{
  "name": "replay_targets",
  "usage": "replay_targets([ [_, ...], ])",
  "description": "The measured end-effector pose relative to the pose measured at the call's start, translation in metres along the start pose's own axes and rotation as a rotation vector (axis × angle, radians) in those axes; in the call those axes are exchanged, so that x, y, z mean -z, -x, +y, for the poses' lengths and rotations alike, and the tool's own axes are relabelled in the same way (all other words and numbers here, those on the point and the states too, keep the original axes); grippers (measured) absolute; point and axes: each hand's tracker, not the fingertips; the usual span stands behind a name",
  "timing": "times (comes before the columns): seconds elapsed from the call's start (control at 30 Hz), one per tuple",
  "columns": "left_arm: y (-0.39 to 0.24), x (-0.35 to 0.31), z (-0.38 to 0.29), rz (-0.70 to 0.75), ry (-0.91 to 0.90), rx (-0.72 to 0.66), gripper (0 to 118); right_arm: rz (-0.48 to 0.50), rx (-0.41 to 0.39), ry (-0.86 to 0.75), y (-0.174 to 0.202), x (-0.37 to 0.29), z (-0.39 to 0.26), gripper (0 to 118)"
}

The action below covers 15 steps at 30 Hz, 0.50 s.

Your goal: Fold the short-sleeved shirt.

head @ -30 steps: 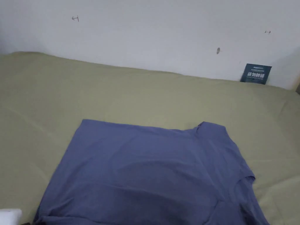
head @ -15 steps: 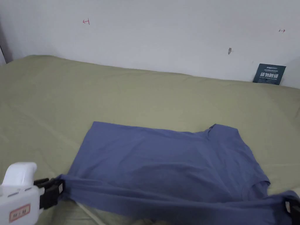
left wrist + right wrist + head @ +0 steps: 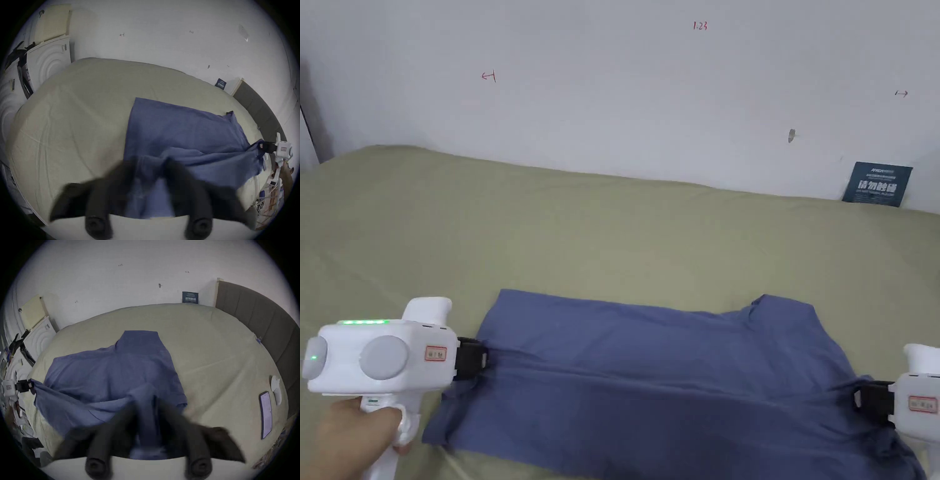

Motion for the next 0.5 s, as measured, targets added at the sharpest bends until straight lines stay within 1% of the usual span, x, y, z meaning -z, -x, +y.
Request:
replay_targets([
  [0.03,0.001,0.003,-0.002,0.033,-0.003,-0.02,65,-0.008,-0.001,-0.003,0.001,0.001,-0.003,46],
  [0.07,0.001,0.0,-0.005,0.045,-0.003,-0.036,91,-0.011,-0.001,-0.003,0.001,0.001,-0.004,80],
  [0.1,0.008,-0.003,-0.008,0.027,-0.013,-0.046,98,-0.008,0.002,-0.028,0.002,-0.007,-0.008,97],
  [0.13,0.01,-0.012,-0.012,0.006,-0.043,-0.062,97,0.028,0.015,-0.101,-0.002,-0.013,-0.013,94],
  [0.17,0.009,-0.024,-0.017,0.005,-0.071,-0.063,97,0.046,0.007,-0.141,-0.001,-0.023,-0.017,91],
  [0.27,0.005,-0.07,-0.041,0.044,-0.231,-0.005,96,-0.002,-0.085,-0.278,0.013,-0.071,-0.031,91],
  [0.33,-0.002,-0.105,-0.066,0.036,-0.33,0.013,93,0.012,-0.125,-0.345,0.023,-0.106,-0.049,89],
  [0.37,-0.002,-0.117,-0.079,0.023,-0.361,0.023,90,0.017,-0.143,-0.376,0.028,-0.121,-0.059,87],
  [0.4,-0.006,-0.131,-0.093,0.025,-0.376,0.03,85,0.012,-0.162,-0.398,0.033,-0.135,-0.069,81],
  [0.43,-0.011,-0.142,-0.107,0.037,-0.395,0.039,63,0.006,-0.17,-0.426,0.038,-0.149,-0.082,61],
  [0.47,-0.016,-0.151,-0.122,0.048,-0.418,0.059,28,-0.004,-0.171,-0.429,0.041,-0.158,-0.095,35],
  [0.5,-0.017,-0.157,-0.134,0.076,-0.431,0.078,0,-0.023,-0.181,-0.435,0.045,-0.165,-0.106,0],
])
